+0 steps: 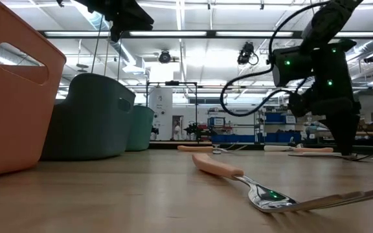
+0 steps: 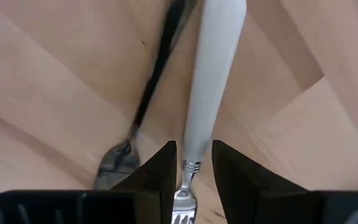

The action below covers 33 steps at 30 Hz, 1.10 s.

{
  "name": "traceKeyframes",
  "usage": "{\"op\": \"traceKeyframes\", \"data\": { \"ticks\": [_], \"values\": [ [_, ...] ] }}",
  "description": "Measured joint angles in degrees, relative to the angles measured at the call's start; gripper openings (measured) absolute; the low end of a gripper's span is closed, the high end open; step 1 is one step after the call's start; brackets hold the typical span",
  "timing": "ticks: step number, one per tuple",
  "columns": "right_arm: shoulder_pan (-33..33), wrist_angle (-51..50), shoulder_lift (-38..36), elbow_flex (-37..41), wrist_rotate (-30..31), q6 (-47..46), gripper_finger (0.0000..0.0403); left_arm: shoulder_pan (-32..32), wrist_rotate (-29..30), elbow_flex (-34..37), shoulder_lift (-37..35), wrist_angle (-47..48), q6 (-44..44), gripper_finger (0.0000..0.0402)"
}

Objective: Sort silverware by color (type)
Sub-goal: Put the white fork into the orange bin

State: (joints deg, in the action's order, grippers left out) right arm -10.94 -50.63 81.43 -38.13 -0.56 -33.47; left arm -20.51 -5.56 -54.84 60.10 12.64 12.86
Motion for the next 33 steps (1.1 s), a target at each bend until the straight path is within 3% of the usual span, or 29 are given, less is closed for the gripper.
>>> {"op": "traceKeyframes", "data": {
  "ticks": [10, 17, 25, 33],
  "values": [
    [-0.38, 4.8, -0.37, 3.94, 1.32, -2.85, 0.0106, 0.0, 0.0, 0.01, -0.01, 0.0, 0.0, 0.0091],
    [-1.61, 4.53, -0.31, 3.92, 1.16, -3.29, 0.0047, 0.0, 1.82, 0.01, -0.04, -0.11, 0.0, 0.0091],
    [-1.93, 3.52, -1.71, 3.69, 1.62, -4.05, 0.0046, 0.0, 1.86, 0.03, -0.04, 0.02, 1.08, 0.0091],
    [-2.45, -1.38, -8.86, -1.05, 4.45, -4.03, 0.0046, 0.0, 2.01, 0.08, -0.04, -1.73, 4.83, 0.0091]
  ]
}}
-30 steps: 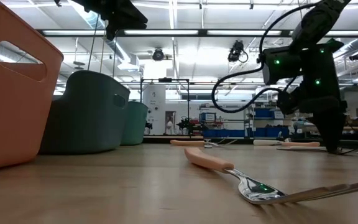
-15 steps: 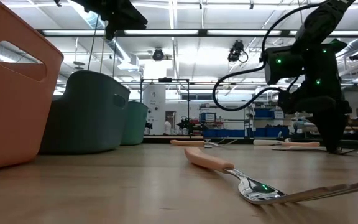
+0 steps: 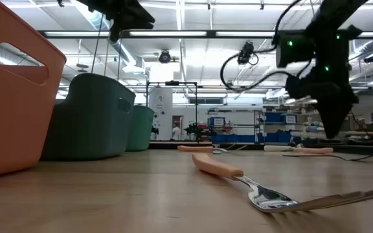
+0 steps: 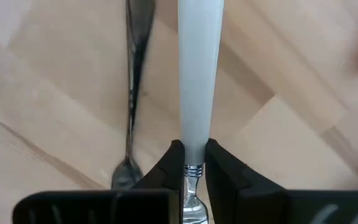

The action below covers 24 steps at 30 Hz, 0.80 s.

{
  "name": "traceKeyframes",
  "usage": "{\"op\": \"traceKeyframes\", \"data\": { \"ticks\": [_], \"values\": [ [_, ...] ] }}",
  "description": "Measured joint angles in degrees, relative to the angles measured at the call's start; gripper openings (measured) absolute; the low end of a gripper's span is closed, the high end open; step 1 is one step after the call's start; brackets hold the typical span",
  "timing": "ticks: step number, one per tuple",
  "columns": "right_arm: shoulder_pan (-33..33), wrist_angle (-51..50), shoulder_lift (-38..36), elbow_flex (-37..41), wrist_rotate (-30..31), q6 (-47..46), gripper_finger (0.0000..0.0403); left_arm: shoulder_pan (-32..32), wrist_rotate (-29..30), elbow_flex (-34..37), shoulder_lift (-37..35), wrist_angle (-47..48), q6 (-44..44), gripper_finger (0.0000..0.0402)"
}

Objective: Sort silverware by color (type)
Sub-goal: Put the white fork into the orange bin

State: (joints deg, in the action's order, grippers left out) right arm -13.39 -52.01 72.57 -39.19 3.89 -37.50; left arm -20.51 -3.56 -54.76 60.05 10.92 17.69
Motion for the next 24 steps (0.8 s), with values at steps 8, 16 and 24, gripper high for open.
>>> {"op": "traceKeyframes", "data": {
  "ticks": [8, 16, 24],
  "values": [
    [-0.65, 6.07, -4.06, -10.11, 4.13, 2.73, 0.0046, -0.05, 2.26, 0.04, 0.98, -3.62, 5.94, 0.0091],
    [-1.45, 23.45, -2.56, -19.71, 6.84, 12.56, 0.0046, -0.38, 2.96, 0.01, 4.89, -8.57, 12.06, 0.0091],
    [-1.64, 40.15, 0.55, -22.57, 7.16, 19.52, 0.0046, -0.72, 3.02, -0.09, 8.12, -14.18, 15.15, 0.0091]
  ]
}}
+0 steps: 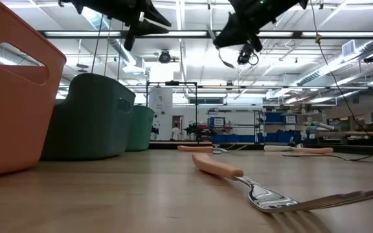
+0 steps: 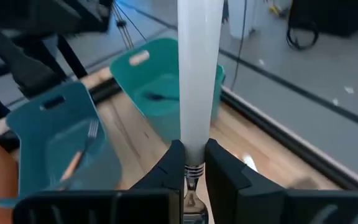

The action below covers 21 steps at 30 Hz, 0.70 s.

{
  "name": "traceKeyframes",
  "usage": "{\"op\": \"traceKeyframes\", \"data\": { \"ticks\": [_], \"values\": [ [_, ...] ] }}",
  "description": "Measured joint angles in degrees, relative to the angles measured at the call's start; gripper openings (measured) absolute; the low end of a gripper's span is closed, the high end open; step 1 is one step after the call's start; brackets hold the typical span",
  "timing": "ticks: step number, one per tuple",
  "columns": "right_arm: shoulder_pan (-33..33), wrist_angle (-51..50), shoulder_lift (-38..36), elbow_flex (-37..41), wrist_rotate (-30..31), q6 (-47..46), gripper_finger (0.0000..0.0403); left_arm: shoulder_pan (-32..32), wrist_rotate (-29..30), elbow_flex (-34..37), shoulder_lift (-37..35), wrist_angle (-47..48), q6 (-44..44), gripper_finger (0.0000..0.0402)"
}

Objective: Sort silverware by color (type)
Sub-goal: Put the white fork into the orange bin

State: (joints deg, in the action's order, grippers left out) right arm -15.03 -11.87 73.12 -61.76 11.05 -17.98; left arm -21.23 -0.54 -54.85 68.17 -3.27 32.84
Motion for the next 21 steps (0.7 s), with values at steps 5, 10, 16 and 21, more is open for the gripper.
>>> {"op": "traceKeyframes", "data": {
  "ticks": [5, 10, 16, 21],
  "values": [
    [-0.04, 1.58, 1.22, -0.02, -0.62, -0.27, 0.0046, 0.28, -0.02, 0.04, 1.17, -1.47, -0.69, 0.0092],
    [-0.02, 4.92, 2.85, -0.04, -2.13, -1.76, 0.0045, 0.37, -0.08, -0.06, 2.38, -4.53, -0.51, 0.0092],
    [0.26, 7.76, 4.37, -0.05, -2.45, -1.8, 0.0045, 0.07, -0.69, 0.08, 5.06, -7.04, 2.53, 0.0092],
    [0.26, 8.89, 5.83, -0.07, -2.28, -1.82, 0.0043, 0.23, -3.35, 0.11, 7.41, -10.65, 4.91, 0.0092]
  ]
}}
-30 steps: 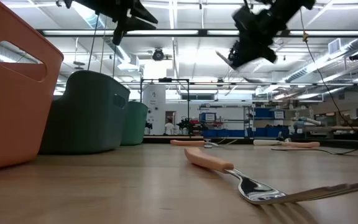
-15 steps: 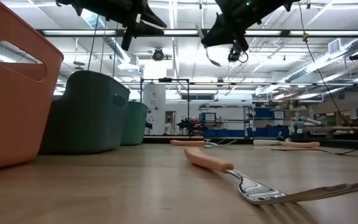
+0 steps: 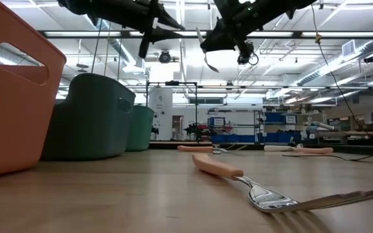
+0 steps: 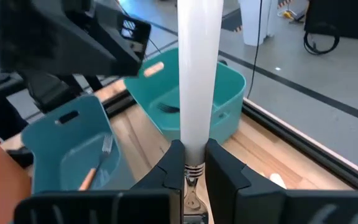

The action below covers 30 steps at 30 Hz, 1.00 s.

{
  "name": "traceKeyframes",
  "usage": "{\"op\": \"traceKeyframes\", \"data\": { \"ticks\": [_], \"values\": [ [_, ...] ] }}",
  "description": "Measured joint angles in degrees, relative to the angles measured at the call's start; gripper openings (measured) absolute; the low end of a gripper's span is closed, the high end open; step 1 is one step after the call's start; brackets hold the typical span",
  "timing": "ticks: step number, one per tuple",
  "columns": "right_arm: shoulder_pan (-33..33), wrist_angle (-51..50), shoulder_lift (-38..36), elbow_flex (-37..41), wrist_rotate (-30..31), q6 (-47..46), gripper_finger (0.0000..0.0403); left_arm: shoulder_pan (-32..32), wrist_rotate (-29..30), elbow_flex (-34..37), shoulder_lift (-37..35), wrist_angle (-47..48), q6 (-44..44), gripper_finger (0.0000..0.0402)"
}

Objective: Sort silverware by color (type)
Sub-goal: Put the white fork into the orange bin

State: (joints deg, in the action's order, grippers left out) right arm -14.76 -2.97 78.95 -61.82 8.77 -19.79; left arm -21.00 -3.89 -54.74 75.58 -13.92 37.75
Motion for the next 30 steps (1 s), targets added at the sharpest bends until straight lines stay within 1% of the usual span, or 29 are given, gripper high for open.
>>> {"op": "traceKeyframes", "data": {
  "ticks": [2, 5, 10, 12, 18, 27, 30],
  "values": [
    [0.0, 1.81, 0.8, 0.0, -0.02, 0.02, 0.0043, 0.01, -1.52, -0.04, 1.11, -3.85, 0.63, 0.0092],
    [0.0, 2.52, 1.29, -0.02, 0.09, -0.05, 0.0043, 0.05, -2.29, -0.07, 2.45, -6.11, 0.96, 0.0097],
    [0.0, 2.63, 1.43, 0.02, 0.51, -0.17, 0.0043, -0.21, -2.05, -0.05, 3.46, -4.6, 2.56, 0.0106],
    [0.0, 2.94, 1.6, 0.0, 0.64, -0.17, 0.0043, -0.21, -1.35, -0.08, 4.19, -5.94, 2.37, 0.0106],
    [-0.33, 3.07, 1.63, 0.0, 2.19, -0.23, 0.0043, -0.38, -0.66, -0.07, 4.94, -6.08, 1.64, 0.0105],
    [-0.31, 3.36, 1.63, 0.0, 2.13, -3.13, 0.0043, -0.73, -0.21, -0.49, 5.87, -7.45, 1.84, 0.0105],
    [-0.26, 3.36, 1.63, 0.0, 2.16, -4.13, 0.0043, -0.69, -0.22, -1.39, 5.84, -7.8, 0.48, 0.0105]
  ]
}}
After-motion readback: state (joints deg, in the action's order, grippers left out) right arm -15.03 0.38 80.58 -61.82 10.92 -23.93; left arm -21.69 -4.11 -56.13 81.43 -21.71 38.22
